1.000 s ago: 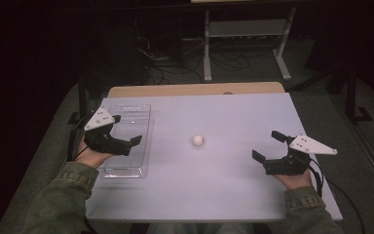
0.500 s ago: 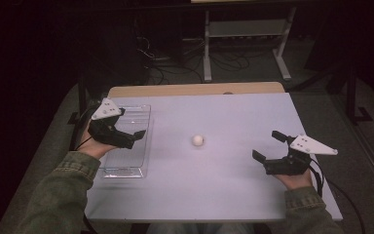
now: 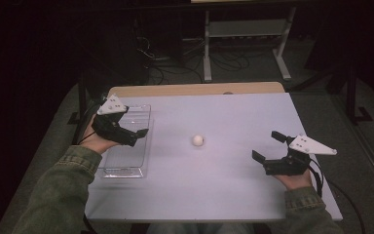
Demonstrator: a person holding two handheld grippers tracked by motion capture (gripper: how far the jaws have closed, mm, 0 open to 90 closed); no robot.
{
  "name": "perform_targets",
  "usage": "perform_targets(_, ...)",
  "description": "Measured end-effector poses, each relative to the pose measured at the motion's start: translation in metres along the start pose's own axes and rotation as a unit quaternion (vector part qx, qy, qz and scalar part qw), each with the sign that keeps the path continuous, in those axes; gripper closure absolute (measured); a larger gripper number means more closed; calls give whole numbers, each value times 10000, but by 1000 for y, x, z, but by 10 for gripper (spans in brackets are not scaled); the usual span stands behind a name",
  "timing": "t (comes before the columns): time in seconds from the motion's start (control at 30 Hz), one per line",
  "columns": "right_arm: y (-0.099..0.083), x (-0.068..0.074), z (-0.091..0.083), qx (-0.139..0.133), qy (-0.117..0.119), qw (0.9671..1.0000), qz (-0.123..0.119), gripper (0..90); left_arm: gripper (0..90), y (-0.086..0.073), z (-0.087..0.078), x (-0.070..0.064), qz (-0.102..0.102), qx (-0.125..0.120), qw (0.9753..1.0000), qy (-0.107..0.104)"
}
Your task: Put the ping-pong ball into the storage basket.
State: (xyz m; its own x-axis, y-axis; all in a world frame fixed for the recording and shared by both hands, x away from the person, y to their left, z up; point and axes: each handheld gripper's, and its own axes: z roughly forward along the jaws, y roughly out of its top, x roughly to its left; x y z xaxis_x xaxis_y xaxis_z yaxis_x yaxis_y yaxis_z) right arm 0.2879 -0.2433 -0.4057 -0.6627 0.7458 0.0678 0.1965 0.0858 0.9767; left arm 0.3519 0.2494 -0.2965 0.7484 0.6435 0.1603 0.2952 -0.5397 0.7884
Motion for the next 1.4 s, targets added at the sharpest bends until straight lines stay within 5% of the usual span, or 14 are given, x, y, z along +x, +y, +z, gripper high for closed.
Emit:
perform_targets(0.87,-3,1,1,100,53,9999,6,0,0,23,31,9,384,511,9977,-213)
perform_targets(1.4,-3,3,3,184,191,9996,1,0,0,49,51,8,881,704,9929,-369)
